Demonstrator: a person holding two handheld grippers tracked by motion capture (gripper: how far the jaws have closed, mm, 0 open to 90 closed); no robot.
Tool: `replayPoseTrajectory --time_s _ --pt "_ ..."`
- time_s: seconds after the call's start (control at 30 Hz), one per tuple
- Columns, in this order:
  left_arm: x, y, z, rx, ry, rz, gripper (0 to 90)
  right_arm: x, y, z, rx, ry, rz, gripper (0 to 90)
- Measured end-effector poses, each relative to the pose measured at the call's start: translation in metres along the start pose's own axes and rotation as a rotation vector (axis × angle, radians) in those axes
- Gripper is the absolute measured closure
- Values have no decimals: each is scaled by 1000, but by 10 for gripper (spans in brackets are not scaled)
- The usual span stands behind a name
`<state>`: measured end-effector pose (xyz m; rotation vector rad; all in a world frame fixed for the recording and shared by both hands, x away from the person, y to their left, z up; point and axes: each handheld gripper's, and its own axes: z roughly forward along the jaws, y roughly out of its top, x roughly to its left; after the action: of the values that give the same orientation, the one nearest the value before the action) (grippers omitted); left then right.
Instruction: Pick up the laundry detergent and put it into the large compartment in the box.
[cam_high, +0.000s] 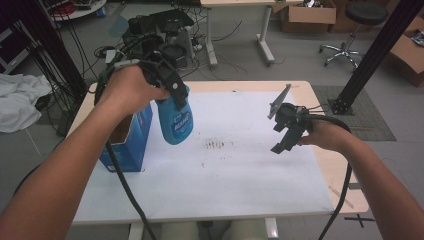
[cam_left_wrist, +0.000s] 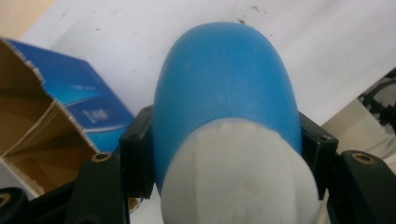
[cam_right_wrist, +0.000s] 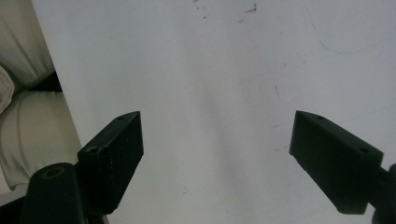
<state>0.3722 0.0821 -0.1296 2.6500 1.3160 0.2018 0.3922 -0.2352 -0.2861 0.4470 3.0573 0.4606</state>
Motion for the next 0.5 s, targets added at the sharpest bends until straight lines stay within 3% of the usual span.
replayPoseTrajectory --time_s 0.23,0.5 --pt "17 -1 -22 -15 26 -85 380 1 1 -3 -15 -6 -8 175" --pt "38 -4 -44 -48 55 -217 380 1 1 -4 -18 -6 -10 175"
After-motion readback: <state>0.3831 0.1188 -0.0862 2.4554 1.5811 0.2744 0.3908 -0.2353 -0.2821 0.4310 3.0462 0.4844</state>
